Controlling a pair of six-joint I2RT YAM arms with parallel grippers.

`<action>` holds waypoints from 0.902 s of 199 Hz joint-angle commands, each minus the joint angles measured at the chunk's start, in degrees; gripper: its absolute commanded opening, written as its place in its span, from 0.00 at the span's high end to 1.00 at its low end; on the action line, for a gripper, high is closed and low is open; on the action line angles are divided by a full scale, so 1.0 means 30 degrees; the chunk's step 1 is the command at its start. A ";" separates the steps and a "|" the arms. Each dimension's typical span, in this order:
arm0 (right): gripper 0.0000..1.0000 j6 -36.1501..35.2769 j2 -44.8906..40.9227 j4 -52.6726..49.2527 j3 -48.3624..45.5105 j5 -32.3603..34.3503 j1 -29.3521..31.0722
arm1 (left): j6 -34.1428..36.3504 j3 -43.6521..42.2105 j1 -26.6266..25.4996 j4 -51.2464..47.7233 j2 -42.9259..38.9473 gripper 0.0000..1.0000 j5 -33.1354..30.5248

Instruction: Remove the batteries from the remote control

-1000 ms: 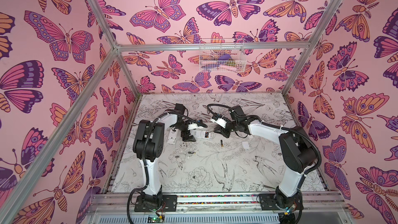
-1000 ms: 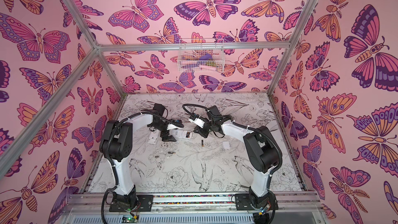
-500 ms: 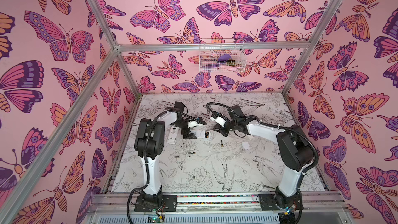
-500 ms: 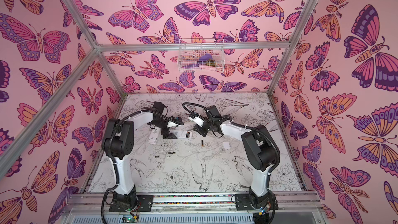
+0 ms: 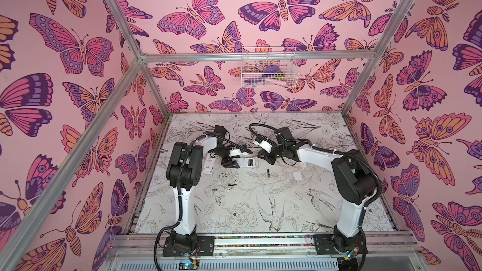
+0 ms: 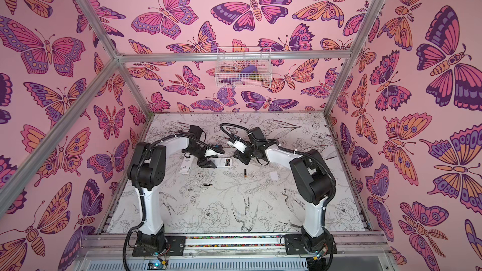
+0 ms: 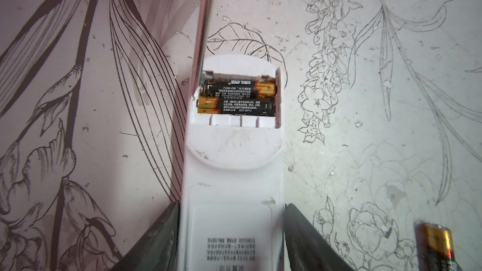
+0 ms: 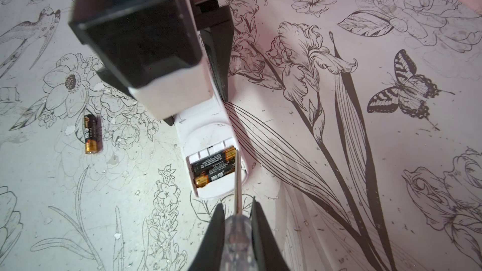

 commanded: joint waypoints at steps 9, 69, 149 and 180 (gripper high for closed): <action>1.00 -0.0585 0.0320 -0.0415 0.0390 0.0119 0.0209 | 0.0518 -0.0465 -0.0298 -0.0444 0.0375 0.47 0.0005; 1.00 -0.0689 0.0323 -0.0010 0.0061 0.0892 0.0299 | 0.0657 -0.0703 -0.0614 -0.0191 0.0476 0.47 -0.0560; 1.00 -0.0528 0.0675 0.0292 -0.0386 0.1198 0.0649 | 0.0844 -0.1145 -0.0903 0.0379 0.0430 0.42 -0.1216; 1.00 -0.0815 0.0511 -0.0143 -0.0558 0.1138 0.0680 | 0.0647 -0.1176 -0.0914 0.0574 0.0430 0.42 -0.1289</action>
